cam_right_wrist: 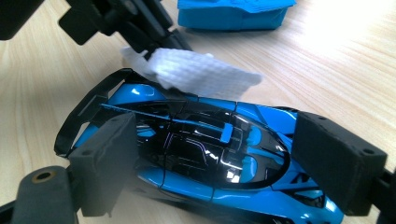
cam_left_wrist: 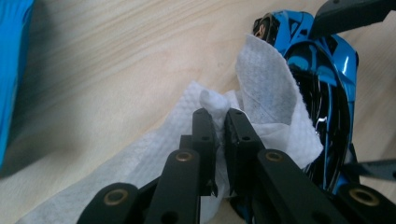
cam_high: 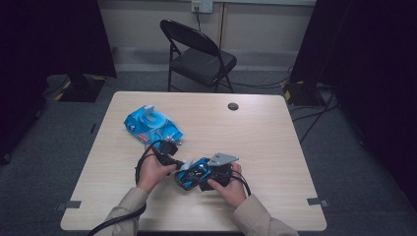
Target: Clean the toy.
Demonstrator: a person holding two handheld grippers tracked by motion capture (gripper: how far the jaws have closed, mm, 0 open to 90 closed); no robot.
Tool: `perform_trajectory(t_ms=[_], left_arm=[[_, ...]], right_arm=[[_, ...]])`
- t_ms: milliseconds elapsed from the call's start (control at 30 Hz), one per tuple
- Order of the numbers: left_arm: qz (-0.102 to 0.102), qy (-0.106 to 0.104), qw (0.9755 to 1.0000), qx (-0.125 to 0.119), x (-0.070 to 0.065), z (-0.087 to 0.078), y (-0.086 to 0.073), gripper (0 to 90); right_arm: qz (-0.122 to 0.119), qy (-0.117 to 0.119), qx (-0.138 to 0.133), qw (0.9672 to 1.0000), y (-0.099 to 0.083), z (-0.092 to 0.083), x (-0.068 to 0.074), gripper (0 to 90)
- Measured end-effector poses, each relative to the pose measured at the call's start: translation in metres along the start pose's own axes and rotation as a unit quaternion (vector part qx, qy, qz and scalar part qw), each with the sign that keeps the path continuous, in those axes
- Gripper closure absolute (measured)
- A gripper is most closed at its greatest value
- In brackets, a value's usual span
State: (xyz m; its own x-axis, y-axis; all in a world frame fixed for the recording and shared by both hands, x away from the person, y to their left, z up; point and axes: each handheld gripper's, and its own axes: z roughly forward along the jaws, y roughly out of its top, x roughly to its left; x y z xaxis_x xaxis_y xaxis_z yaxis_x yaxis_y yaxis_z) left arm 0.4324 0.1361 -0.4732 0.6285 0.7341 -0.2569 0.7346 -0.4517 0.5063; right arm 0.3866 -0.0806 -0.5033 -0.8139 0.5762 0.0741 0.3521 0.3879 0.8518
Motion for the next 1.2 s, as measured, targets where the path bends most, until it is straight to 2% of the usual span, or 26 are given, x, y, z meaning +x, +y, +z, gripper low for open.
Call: perform_trajectory(t_ms=[167,233,600,833,967,1200], left_arm=[[0.0,-0.002,1.0,-0.001,-0.002,0.005,0.007,83.5],[-0.006,-0.007,0.9999,-0.005,-0.001,0.008,0.009,83.5],[-0.007,-0.007,0.9999,-0.007,-0.005,0.018,0.02,83.5],[-0.012,-0.004,0.9999,-0.008,-0.007,0.023,0.027,83.5],[-0.008,0.002,1.0,-0.006,-0.008,0.025,0.03,83.5],[-0.016,-0.003,0.9997,-0.018,-0.008,0.032,0.037,83.5]], right_arm=[[0.0,0.0,0.0,1.0,0.0,0.0,0.0,14.4],[0.0,0.0,0.0,1.0,0.0,0.0,0.0,14.4],[0.0,0.0,0.0,1.0,0.0,0.0,0.0,14.4],[0.0,0.0,0.0,1.0,0.0,0.0,0.0,14.4],[0.0,0.0,0.0,1.0,0.0,0.0,0.0,14.4],[-0.001,0.0,0.0,1.0,0.0,0.0,0.0,14.4]])
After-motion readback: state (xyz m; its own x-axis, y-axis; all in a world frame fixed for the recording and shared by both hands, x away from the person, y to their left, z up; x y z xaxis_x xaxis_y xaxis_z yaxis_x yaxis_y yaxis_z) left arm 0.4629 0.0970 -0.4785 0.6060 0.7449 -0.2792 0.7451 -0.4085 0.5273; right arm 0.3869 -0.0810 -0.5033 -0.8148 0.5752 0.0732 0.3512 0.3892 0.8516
